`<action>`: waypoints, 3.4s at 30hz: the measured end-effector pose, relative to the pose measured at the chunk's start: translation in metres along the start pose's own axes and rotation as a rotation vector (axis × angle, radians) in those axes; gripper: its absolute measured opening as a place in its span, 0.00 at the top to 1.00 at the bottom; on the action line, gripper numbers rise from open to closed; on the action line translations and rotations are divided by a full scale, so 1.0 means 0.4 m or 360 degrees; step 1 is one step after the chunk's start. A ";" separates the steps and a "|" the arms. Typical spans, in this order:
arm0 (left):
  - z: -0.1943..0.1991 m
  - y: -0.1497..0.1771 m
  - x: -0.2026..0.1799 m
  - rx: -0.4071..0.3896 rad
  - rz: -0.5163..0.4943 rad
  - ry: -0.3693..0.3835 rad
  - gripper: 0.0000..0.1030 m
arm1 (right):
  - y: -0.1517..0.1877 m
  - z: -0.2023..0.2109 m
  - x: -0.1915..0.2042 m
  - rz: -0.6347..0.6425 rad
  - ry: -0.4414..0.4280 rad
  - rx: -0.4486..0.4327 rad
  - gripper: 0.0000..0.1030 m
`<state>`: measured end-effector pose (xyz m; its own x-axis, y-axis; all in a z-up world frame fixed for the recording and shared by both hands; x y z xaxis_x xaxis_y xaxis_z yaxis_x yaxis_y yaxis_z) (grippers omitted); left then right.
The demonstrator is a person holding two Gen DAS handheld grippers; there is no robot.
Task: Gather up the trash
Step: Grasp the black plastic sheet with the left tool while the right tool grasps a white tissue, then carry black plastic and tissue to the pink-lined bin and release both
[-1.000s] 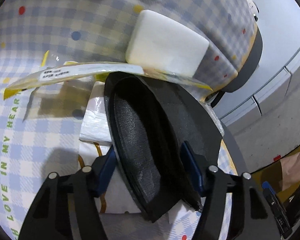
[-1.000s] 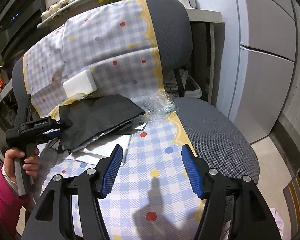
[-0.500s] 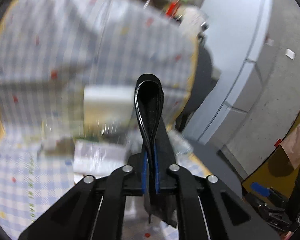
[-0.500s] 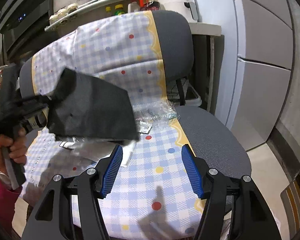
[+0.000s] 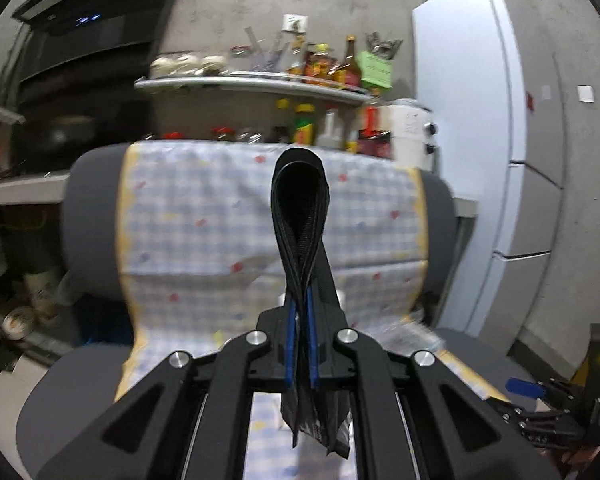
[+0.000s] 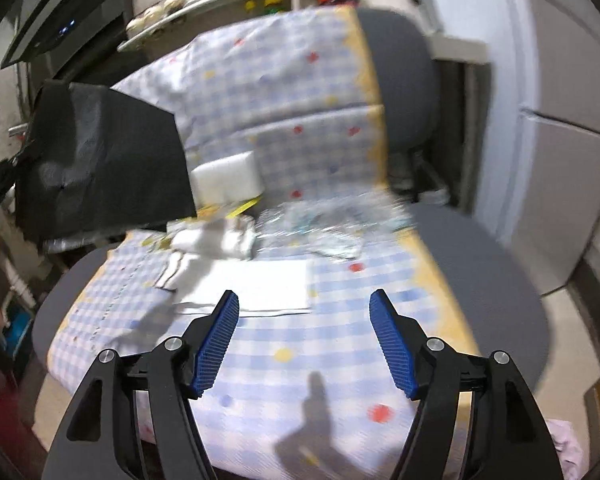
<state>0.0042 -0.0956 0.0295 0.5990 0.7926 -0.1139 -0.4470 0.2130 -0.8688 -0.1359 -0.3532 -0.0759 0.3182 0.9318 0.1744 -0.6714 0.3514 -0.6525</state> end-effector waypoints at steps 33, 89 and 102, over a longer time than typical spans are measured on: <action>0.032 0.094 0.016 0.0089 0.0101 0.0184 0.97 | -0.058 0.010 0.005 -0.0028 0.0019 -0.0026 0.95; -0.129 0.591 -1.101 0.0968 -0.1079 0.1197 0.54 | 0.647 0.414 -0.716 -0.1159 0.0848 0.0074 0.90; -0.120 0.485 -0.982 0.0841 -0.0892 0.1086 0.54 | 0.648 0.363 -0.697 -0.1205 0.0800 0.0171 0.61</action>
<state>-0.2860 -0.3928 -0.1175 0.9877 0.0437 -0.1500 -0.1234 0.8073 -0.5771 -0.4960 -0.5088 -0.1868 0.9358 0.3087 0.1700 -0.2152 0.8826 -0.4181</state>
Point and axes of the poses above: each gripper's, at about its wrist camera, not at the fingertips, and z roughly against the way its jaws point, x to its left, y to its underside, the point moved 6 cm from there along -z, roughly the way its jaws point, and after that the axes turned 13 degrees about x, right-handed, at the moved point
